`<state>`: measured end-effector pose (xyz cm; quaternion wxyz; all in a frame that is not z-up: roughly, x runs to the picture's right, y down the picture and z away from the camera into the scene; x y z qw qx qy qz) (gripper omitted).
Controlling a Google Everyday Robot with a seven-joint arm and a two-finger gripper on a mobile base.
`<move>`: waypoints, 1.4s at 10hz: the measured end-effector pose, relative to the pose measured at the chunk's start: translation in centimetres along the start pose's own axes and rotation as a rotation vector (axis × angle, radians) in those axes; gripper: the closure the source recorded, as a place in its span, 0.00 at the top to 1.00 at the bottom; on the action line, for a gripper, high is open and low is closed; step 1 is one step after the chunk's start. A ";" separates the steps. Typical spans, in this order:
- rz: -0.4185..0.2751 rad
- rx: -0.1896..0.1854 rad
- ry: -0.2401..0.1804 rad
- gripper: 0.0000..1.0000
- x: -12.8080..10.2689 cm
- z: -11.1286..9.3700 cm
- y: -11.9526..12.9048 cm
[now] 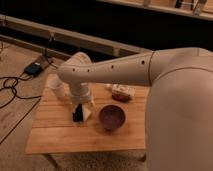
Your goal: Place the pepper in the ceramic bowl
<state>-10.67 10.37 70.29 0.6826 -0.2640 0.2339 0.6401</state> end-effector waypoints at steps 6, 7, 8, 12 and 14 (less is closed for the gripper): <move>0.000 0.000 0.000 0.65 0.0 0.0 0.0; 0.000 0.000 0.000 0.65 0.0 0.0 0.0; 0.001 0.000 0.000 0.65 0.0 0.0 0.0; 0.145 0.071 0.054 0.65 -1.4 3.2 -6.0; 0.198 0.109 0.073 0.65 -3.0 5.2 -9.7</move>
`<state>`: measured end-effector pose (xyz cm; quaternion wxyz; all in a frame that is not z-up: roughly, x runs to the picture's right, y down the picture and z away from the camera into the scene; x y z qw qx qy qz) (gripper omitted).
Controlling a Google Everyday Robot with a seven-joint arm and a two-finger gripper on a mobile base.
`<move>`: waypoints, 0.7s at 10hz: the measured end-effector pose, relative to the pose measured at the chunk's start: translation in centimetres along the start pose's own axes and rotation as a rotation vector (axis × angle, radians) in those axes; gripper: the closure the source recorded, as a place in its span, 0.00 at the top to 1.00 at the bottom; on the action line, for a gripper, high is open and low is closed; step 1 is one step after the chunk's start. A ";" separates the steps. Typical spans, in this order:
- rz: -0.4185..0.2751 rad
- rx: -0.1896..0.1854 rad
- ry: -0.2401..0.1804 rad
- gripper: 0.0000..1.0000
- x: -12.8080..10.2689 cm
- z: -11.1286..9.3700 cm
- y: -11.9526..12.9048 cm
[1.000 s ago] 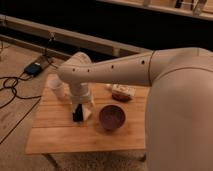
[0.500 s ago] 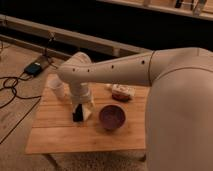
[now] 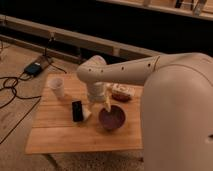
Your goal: Place the pepper in the ceramic bowl
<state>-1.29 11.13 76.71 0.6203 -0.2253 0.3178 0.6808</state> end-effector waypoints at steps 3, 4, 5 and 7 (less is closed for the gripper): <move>0.028 0.015 0.000 0.65 -4.2 2.2 -3.4; 0.036 0.010 -0.011 0.65 -5.6 2.7 -4.3; 0.047 -0.001 -0.030 0.65 -7.2 3.1 -5.3; 0.054 -0.031 -0.066 0.65 -10.2 4.1 -7.1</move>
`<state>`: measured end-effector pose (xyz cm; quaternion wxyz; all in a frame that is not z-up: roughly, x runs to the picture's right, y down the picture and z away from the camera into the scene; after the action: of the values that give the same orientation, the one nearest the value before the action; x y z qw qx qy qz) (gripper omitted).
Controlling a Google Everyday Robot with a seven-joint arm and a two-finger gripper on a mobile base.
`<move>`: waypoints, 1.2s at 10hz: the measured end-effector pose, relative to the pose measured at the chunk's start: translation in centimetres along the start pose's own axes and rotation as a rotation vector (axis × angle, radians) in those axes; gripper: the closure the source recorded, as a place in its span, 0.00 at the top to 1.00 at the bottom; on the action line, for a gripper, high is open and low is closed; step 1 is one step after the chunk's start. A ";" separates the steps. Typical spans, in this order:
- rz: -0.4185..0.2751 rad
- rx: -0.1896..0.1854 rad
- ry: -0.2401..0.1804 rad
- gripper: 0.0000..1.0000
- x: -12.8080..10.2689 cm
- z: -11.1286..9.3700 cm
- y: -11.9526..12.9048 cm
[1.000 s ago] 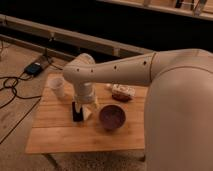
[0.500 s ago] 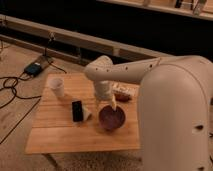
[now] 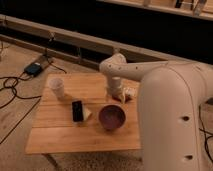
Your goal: Place the pepper in the ceramic bowl
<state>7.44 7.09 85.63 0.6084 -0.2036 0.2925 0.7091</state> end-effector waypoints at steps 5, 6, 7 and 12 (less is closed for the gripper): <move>-0.144 -0.060 0.009 0.65 -3.0 3.1 -1.8; -0.184 -0.062 0.015 0.65 -3.2 3.5 -1.6; -0.241 -0.060 0.021 0.65 -3.4 3.7 -1.3; -0.454 -0.014 0.048 0.65 -5.5 5.1 -1.6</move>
<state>10.32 6.51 92.66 0.7438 -0.2852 0.2488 0.5510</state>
